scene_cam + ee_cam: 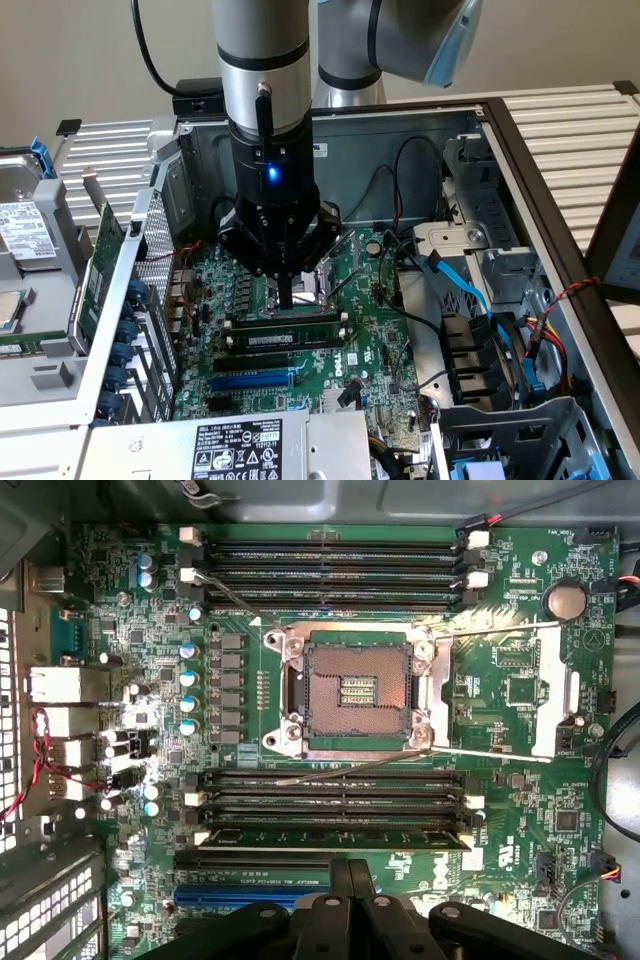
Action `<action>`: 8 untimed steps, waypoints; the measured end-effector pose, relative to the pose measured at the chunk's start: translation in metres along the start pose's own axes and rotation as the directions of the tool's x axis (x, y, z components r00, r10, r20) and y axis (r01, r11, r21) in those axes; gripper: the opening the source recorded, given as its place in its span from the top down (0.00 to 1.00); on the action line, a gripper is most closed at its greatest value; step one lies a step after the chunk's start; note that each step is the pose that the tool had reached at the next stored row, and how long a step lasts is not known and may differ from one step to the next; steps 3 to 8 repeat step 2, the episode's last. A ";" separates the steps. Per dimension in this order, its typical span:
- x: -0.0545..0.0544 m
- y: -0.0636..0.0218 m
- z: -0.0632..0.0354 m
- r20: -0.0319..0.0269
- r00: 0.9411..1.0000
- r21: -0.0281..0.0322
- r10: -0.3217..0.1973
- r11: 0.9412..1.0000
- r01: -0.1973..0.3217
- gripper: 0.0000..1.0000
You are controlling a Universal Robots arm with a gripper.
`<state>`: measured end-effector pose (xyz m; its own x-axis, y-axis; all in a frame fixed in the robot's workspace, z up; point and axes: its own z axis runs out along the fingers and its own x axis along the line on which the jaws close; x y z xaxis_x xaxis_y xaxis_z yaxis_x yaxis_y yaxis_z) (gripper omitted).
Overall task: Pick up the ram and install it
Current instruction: 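Press down the ram until it locks into place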
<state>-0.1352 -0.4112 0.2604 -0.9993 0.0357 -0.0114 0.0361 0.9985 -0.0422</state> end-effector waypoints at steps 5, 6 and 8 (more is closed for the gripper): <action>0.000 0.0000 0.0000 0.000 1.000 0.000 0.000 1.000 0.000 0.90; 0.000 0.0000 0.0000 0.000 1.000 0.000 0.000 1.000 0.000 0.90; 0.000 0.0000 0.0000 0.000 1.000 0.000 0.000 1.000 0.000 0.90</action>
